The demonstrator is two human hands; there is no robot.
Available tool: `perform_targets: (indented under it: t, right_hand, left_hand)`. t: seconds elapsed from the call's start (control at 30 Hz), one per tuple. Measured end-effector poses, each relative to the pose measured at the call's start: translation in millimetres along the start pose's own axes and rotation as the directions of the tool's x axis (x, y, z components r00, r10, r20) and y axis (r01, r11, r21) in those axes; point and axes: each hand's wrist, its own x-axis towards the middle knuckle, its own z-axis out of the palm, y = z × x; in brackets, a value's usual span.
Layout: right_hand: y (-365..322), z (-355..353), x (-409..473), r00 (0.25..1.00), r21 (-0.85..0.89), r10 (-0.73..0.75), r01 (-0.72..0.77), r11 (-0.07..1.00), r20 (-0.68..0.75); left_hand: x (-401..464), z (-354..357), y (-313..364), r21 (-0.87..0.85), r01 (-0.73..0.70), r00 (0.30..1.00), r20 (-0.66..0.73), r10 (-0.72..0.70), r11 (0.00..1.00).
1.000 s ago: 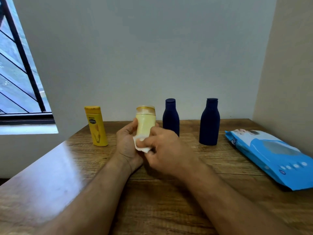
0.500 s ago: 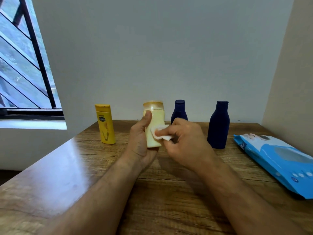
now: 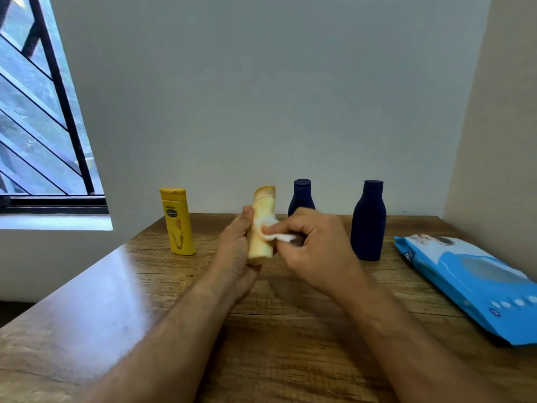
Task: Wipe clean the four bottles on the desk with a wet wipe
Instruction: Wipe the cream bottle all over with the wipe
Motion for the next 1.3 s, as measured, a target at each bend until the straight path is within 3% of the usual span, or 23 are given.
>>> perform_targets:
  t: [0.1,0.23,0.3,0.37,0.53,0.6,0.67,0.8,0.87,1.0,1.13,1.2,1.3]
  right_hand:
    - [-0.3,0.5,-0.2,0.995,-0.047,-0.037,0.041,0.998,0.089]
    - [3.8,-4.4,5.0,0.987,-0.071,0.039,-0.05,0.996,-0.156]
    - [4.3,-7.0,6.2,0.965,-0.078,0.062,-0.084,0.993,-0.253]
    - [4.0,-7.0,5.5,0.967,-0.046,0.064,-0.077,0.996,-0.245]
    - [-1.6,2.6,-2.0,0.998,0.027,-0.031,0.03,0.999,0.051]
    - [-3.0,4.0,-2.9,0.993,0.033,-0.065,0.062,0.998,0.096]
    - [-2.3,3.6,-2.3,0.997,0.046,-0.054,0.051,0.998,0.06]
    - [4.8,-0.6,2.7,0.983,-0.012,0.046,-0.049,0.999,-0.179]
    - [7.3,-3.6,4.2,0.969,-0.029,0.096,-0.105,0.994,-0.226]
    - [4.2,-0.1,-0.3,0.999,-0.122,0.038,-0.038,0.992,-0.003]
    - [0.9,1.9,-1.6,0.978,-0.15,-0.069,0.099,0.984,0.198]
    - [1.2,-1.3,-1.5,0.981,-0.158,-0.073,0.101,0.982,0.177]
    - [3.3,-5.5,0.7,0.999,-0.186,-0.024,0.016,0.982,-0.041]
  left_hand:
    - [3.1,-2.2,0.4,0.132,-0.058,0.998,-0.003,0.058,0.99]
    - [-4.8,-0.1,-6.6,0.33,-0.074,0.987,0.16,0.022,0.941]
    - [-9.1,3.7,-9.8,0.302,-0.051,0.98,0.197,-0.01,0.952]
    - [-12.3,7.8,-8.5,0.211,-0.03,0.98,0.199,-0.013,0.977]
    - [-5.8,-2.4,-0.4,-0.027,0.054,0.99,0.134,-0.05,0.998]
    - [-3.6,-4.5,2.0,-0.055,0.071,0.992,0.11,-0.064,0.996]
    - [-5.7,-3.4,1.8,-0.062,0.081,0.987,0.141,-0.072,0.995]
    - [-14.3,4.0,-0.3,0.004,0.098,0.975,0.201,-0.097,0.995]
    - [-15.9,6.1,-0.7,-0.011,0.138,0.973,0.189,-0.134,0.99]
    - [-12.4,5.7,2.7,-0.087,0.124,0.988,0.105,-0.115,0.988]
    - [-8.5,1.6,7.3,-0.083,0.073,0.997,0.032,-0.07,0.994]
    - [-8.7,2.6,5.3,-0.024,0.054,0.998,0.023,-0.053,0.998]
    - [-13.3,5.6,-1.4,0.121,0.019,0.998,0.06,-0.027,0.992]
